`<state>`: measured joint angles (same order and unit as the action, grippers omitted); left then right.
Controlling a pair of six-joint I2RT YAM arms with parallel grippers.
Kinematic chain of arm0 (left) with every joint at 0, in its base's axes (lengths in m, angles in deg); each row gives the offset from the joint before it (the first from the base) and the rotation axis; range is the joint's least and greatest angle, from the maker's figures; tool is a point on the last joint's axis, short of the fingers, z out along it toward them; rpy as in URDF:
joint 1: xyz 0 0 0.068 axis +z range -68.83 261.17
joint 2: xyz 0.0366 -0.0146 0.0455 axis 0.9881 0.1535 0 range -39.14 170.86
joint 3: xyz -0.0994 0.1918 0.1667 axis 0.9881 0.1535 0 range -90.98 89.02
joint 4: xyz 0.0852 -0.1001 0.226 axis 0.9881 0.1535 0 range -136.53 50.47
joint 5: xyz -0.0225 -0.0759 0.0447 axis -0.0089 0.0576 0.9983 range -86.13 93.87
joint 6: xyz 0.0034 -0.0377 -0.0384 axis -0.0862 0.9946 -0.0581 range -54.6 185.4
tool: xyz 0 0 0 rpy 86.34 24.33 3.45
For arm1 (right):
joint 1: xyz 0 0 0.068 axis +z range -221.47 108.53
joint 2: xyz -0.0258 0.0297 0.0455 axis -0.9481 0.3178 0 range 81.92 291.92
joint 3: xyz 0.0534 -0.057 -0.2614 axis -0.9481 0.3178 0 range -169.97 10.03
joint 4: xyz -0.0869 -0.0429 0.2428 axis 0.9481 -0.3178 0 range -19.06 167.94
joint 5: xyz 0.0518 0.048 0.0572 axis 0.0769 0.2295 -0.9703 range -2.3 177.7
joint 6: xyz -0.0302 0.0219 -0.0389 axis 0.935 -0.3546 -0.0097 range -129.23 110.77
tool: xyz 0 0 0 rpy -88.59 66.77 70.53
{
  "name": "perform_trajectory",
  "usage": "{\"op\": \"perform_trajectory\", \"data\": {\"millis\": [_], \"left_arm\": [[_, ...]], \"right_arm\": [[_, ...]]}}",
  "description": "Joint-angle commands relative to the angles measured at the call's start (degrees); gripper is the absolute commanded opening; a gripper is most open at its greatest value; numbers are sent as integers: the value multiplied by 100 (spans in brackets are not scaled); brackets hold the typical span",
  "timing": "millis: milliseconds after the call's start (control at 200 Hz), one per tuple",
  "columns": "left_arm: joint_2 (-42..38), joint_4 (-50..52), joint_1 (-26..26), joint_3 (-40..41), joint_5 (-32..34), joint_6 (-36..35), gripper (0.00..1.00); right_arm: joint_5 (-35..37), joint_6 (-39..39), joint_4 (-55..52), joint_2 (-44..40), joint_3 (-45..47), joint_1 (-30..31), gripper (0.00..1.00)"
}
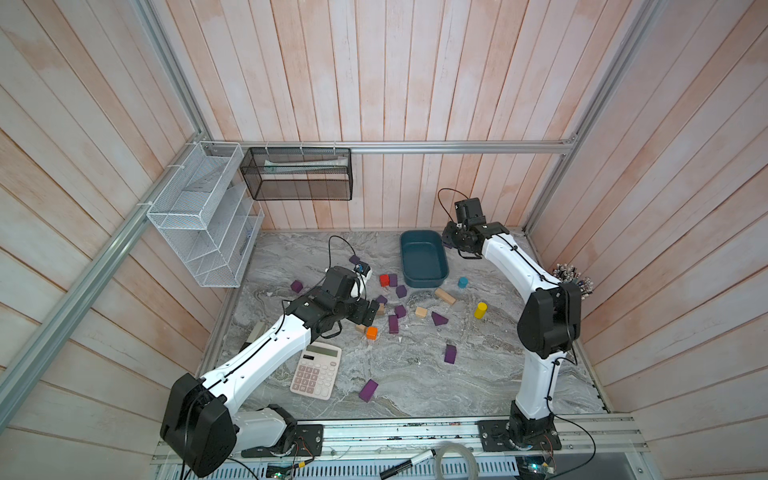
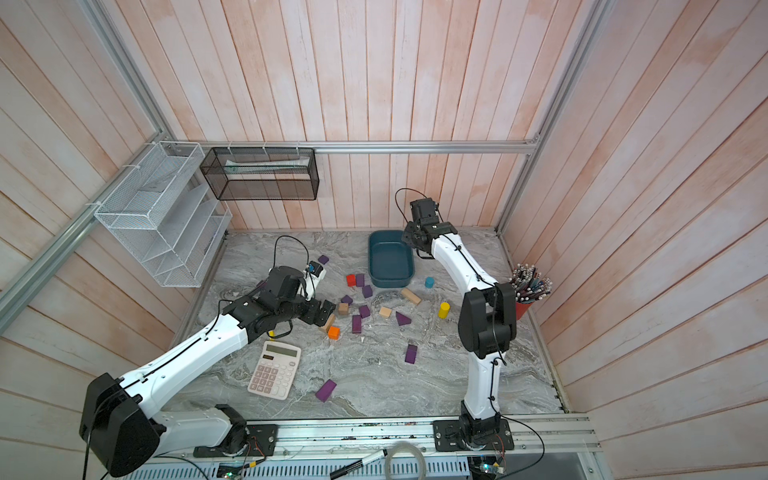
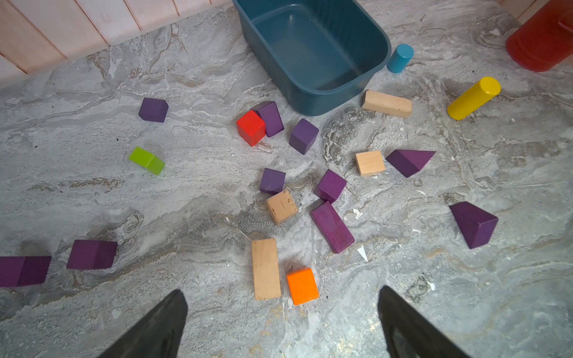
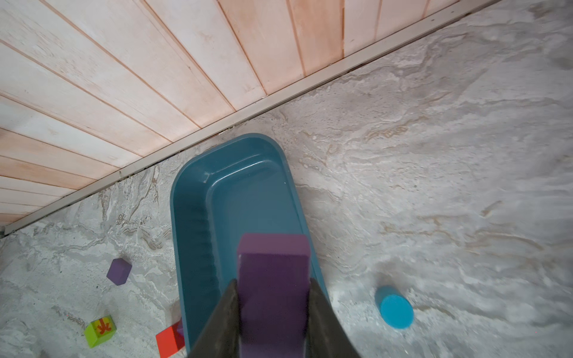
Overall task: Pick purple bricks into the storage bin
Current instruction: Place the building block in the storage box.
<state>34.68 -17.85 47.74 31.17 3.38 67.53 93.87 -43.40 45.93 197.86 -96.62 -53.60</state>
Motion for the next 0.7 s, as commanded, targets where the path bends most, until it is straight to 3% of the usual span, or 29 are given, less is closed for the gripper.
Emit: {"op": "perform_trajectory", "data": {"millis": [0, 695], "left_arm": [[49, 66, -13, -6, 155, -57, 97], [141, 111, -57, -12, 269, -99, 97]], "right_arm": [[-232, 314, -30, 460, -404, 17, 23], [59, 907, -552, 2274, -1584, 327, 22]]}}
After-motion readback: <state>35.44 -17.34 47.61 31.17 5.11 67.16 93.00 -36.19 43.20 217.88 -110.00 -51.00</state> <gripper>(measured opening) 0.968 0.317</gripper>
